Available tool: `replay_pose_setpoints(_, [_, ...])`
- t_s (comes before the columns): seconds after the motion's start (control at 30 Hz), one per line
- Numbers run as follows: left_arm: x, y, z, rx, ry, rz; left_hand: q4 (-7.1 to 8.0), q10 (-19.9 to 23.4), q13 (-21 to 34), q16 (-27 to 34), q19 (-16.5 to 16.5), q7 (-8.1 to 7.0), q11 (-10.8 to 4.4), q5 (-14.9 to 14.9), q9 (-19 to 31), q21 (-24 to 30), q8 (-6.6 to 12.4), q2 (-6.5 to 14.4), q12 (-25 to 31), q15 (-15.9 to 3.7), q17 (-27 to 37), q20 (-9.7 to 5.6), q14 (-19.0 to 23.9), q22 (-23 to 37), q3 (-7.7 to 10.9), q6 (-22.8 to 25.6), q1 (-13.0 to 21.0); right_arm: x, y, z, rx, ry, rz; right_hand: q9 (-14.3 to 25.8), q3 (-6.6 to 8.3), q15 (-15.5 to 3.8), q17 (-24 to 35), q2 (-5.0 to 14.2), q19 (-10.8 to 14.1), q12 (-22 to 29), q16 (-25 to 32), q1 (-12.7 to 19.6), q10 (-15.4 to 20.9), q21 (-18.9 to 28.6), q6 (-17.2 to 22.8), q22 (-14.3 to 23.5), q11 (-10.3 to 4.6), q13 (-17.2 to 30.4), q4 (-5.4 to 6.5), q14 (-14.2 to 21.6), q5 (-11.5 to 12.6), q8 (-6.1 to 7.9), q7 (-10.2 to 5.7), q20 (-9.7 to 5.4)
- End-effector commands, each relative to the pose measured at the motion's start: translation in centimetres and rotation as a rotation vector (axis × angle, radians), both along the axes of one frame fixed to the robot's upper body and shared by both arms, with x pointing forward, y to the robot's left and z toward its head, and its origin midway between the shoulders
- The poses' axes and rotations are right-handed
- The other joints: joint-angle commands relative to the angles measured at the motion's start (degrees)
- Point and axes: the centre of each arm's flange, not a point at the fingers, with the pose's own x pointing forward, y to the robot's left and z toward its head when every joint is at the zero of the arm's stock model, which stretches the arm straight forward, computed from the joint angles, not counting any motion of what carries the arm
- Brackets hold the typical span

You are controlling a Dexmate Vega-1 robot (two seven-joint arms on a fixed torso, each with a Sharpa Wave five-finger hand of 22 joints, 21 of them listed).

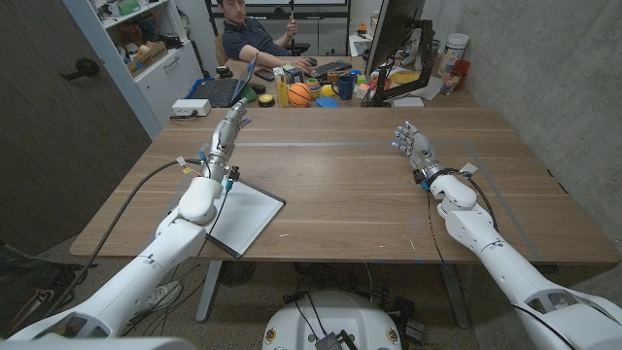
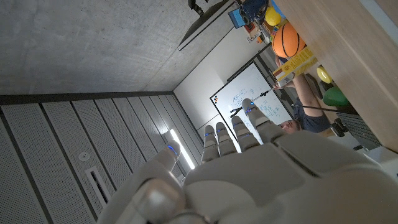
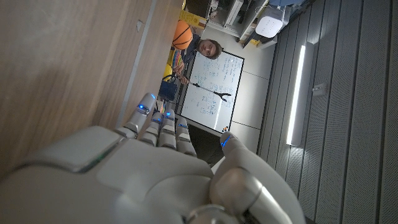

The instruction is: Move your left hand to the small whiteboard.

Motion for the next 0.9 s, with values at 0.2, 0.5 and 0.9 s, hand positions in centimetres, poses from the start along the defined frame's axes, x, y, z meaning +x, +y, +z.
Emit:
replay_pose_setpoints(0.2, [-4.7,0.3,0.9,0.133,-0.116,0.187,-0.09,0.25,0.18,0.14,-0.51,-0.9,-0.08,0.48,0.18,-0.54,0.01,5.88,-0.1,-2.94,0.15,-3.39,0.11,0.1,1.23,0.33,0.75,0.7,0.2,0.1,0.01,-0.007,0.018,0.25,0.43,0.12,0.11,0.04,0.43,0.12,-0.08,0.32,0.5,-0.14,0.05,0.13,0.01,0.14,0.04,0.62,0.35,0.33,0.72,-0.38])
replay_pose_setpoints(0.5, [-8.2,0.4,1.7,0.3,-0.186,0.418,-0.02,-1.11,0.14,-0.31,-2.21,-2.94,-0.29,0.58,0.15,-1.62,-0.55,5.73,-0.75,-3.39,0.14,-3.0,-0.52,0.14,2.2,-0.33,1.13,1.1,0.8,0.2,0.015,-0.003,0.028,0.25,0.4,0.19,0.13,-0.01,0.64,0.13,-0.18,0.38,0.76,-0.33,0.22,0.13,0.05,0.13,0.07,0.84,0.35,0.35,0.75,-0.56])
replay_pose_setpoints(0.9, [-11.6,0.0,1.6,0.505,-0.253,0.774,0.03,-1.78,0.1,-0.58,-3.21,-4.24,-0.67,0.61,0.19,-2.4,-0.74,5.58,-0.86,-4.13,0.08,-3.35,-0.85,0.18,2.86,-0.61,1.19,1.4,1.5,0.6,0.015,-0.001,0.028,0.25,-0.03,0.2,0.23,-0.47,1.32,0.24,-0.08,0.02,1.38,-0.48,0.82,0.14,0.14,0.13,0.34,1.69,0.25,0.49,1.02,-0.29])
